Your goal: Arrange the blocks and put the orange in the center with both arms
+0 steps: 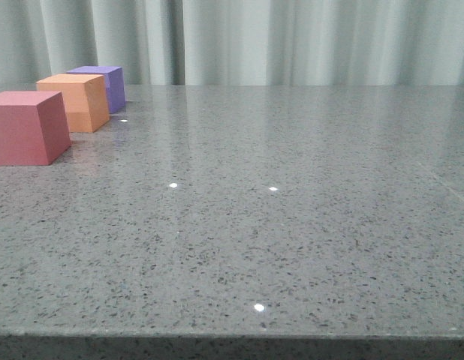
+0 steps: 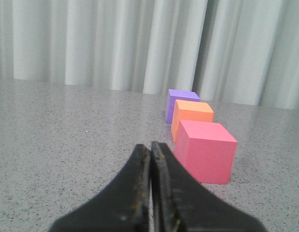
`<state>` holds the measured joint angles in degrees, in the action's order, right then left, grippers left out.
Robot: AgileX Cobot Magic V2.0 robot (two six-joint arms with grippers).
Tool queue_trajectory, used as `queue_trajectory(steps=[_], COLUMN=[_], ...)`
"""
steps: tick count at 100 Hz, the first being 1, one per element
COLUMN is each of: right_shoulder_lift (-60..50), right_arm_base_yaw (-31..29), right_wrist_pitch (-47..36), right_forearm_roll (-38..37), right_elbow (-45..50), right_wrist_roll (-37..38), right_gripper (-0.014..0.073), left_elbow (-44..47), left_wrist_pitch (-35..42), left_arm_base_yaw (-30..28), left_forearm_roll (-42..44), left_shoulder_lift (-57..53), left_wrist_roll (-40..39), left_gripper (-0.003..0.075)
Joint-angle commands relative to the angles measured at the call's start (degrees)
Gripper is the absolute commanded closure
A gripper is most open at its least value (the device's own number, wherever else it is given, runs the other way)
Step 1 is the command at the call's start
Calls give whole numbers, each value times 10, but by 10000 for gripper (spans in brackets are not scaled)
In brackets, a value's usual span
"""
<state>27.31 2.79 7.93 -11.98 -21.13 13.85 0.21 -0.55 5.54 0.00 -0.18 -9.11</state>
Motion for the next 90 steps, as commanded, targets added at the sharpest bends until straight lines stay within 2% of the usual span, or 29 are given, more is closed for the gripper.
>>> queue_trajectory(steps=[1, 44, 66, 90], right_shoulder_lift=[0, -10, -102, -221], right_arm_base_yaw=[-4, -4, -4, -4], right_wrist_pitch=[-45, -45, -65, -106], right_forearm_roll=[-9, -15, 56, 58], right_elbow=[-16, -3, 65, 155], right_wrist_roll=[-3, -22, -26, -26], right_gripper=[662, 662, 662, 662], left_elbow=[23, 23, 23, 23], left_wrist_pitch=[46, 46, 46, 46], left_arm_base_yaw=[-3, -3, -3, -3], left_forearm_roll=[-3, -3, -3, -3], left_shoulder_lift=[-22, -22, -22, -22], left_wrist_roll=[0, 0, 0, 0], left_gripper=[741, 741, 741, 741])
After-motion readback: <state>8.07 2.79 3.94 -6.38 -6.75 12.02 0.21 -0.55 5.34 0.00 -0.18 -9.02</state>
